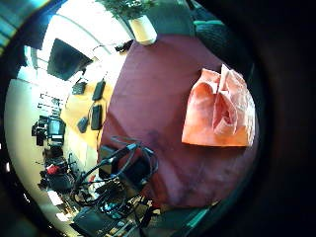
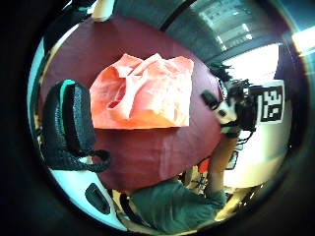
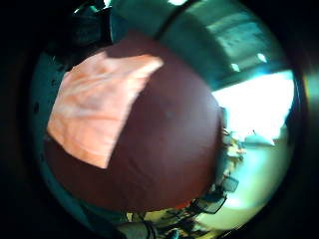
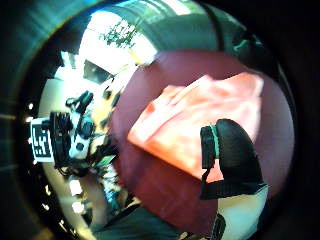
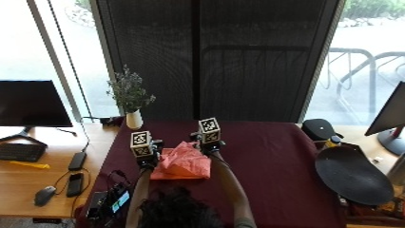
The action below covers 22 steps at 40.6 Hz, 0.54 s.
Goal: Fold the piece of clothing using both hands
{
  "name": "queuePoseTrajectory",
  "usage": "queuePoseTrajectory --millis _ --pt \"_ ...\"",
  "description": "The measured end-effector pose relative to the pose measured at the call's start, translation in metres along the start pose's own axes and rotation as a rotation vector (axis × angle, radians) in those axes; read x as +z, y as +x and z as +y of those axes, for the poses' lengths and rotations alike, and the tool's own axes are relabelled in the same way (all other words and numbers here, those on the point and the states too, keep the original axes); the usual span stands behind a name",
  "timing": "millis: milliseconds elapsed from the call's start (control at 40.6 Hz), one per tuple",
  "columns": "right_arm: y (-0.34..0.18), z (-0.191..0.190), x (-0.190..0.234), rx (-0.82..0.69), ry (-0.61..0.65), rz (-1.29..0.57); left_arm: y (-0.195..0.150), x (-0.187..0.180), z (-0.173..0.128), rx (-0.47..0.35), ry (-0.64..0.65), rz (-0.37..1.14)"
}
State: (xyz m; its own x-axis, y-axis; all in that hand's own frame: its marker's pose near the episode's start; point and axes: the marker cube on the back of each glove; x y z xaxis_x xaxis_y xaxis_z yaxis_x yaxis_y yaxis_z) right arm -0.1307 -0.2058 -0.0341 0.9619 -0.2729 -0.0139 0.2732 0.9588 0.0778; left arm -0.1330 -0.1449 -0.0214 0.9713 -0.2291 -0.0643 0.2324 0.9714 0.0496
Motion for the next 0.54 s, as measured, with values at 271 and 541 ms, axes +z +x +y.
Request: queuePoseTrajectory --millis 271,541 --pt "0.092 0.006 -0.022 0.176 0.031 0.120 0.067 0.001 -0.016 0.121 -0.013 0.014" --pt "0.099 0.020 -0.024 0.200 -0.012 0.094 0.084 -0.010 -0.009 0.167 -0.040 0.033"
